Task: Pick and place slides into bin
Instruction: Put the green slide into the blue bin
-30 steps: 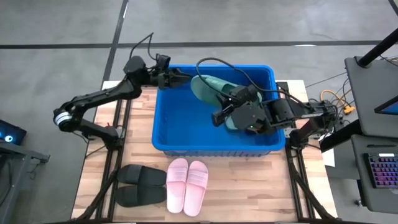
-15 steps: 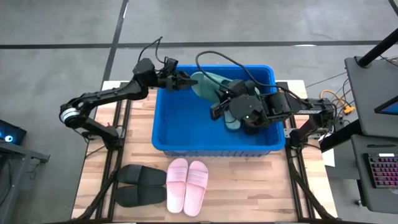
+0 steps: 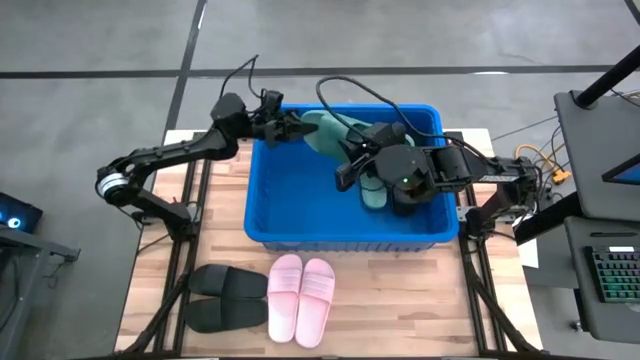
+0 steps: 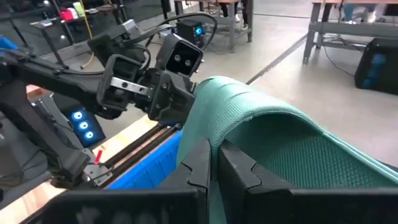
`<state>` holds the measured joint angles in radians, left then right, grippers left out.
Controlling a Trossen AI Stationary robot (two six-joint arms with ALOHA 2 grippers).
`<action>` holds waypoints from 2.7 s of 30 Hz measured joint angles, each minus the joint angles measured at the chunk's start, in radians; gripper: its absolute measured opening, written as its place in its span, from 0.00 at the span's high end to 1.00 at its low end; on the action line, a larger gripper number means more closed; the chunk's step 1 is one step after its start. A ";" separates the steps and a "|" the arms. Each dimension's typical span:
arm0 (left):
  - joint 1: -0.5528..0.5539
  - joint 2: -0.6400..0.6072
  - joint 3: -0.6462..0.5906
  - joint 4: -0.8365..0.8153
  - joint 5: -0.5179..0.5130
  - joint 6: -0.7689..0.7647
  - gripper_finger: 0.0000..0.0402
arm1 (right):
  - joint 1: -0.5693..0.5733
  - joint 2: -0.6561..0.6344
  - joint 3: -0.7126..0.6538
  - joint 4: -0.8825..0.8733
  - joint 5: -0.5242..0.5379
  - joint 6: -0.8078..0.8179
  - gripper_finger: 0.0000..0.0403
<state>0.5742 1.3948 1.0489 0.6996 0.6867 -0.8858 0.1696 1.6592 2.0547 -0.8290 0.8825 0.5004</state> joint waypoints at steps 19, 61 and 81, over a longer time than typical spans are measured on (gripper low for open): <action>0.114 -0.015 -0.008 -0.003 0.286 -0.318 0.96 | 0.003 -0.003 0.166 -0.164 -0.106 -0.328 0.78; 0.118 -0.009 -0.031 -0.193 0.444 -0.441 0.96 | -0.023 0.176 0.241 -0.250 -0.332 -1.375 0.59; 0.119 -0.007 -0.031 -0.188 0.519 -0.439 0.95 | -0.065 0.208 0.241 -0.190 -0.344 -1.470 0.72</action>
<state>0.6931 1.3880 1.0183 0.5114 1.2060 -1.3251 0.1046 1.8675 2.2959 -1.0194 0.5386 -0.9699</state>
